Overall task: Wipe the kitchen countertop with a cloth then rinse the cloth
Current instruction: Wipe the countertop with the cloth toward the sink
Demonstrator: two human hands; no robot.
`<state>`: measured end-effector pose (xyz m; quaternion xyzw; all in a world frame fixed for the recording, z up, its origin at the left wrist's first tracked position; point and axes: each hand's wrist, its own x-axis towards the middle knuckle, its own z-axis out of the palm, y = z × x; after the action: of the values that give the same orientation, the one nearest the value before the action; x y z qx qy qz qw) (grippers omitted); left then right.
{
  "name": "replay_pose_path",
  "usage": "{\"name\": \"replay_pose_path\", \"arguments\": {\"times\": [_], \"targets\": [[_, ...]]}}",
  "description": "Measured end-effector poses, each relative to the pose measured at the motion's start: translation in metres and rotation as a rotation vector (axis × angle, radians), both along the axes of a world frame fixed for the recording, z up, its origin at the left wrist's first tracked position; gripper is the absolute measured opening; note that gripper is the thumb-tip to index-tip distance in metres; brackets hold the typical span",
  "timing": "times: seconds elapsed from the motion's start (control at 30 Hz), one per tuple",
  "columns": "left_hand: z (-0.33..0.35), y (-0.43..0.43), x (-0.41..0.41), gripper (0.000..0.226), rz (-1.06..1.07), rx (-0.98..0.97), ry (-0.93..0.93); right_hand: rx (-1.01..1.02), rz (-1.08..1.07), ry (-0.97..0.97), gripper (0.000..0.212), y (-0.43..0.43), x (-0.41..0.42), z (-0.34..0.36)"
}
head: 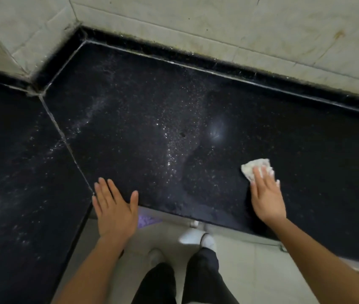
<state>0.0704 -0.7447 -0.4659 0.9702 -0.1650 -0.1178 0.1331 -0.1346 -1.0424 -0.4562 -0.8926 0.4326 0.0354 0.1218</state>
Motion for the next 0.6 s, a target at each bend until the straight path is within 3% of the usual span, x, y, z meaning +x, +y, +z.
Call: {"name": "replay_pose_path", "arguments": {"times": [0.07, 0.13, 0.37, 0.53, 0.6], "targets": [[-0.001, 0.005, 0.007, 0.084, -0.031, 0.019, 0.013, -0.001, -0.284, -0.038, 0.05, 0.026, 0.007, 0.0], [-0.002, 0.006, 0.008, 0.086, -0.034, 0.023, 0.038, -0.001, -0.351, -0.074, 0.051, 0.066, 0.028, 0.0], [0.002, 0.004, 0.011, 0.085, -0.026, 0.036, 0.091, 0.089, 0.107, -0.05, 0.055, 0.192, 0.095, -0.01], [0.005, 0.005, 0.01, 0.088, -0.045, 0.051, 0.131, 0.046, 0.385, 0.067, 0.051, 0.17, 0.059, -0.007], [0.005, 0.007, 0.012, 0.086, -0.055, 0.061, 0.156, 0.01, 0.335, 0.056, 0.054, 0.151, 0.02, -0.006]]}}
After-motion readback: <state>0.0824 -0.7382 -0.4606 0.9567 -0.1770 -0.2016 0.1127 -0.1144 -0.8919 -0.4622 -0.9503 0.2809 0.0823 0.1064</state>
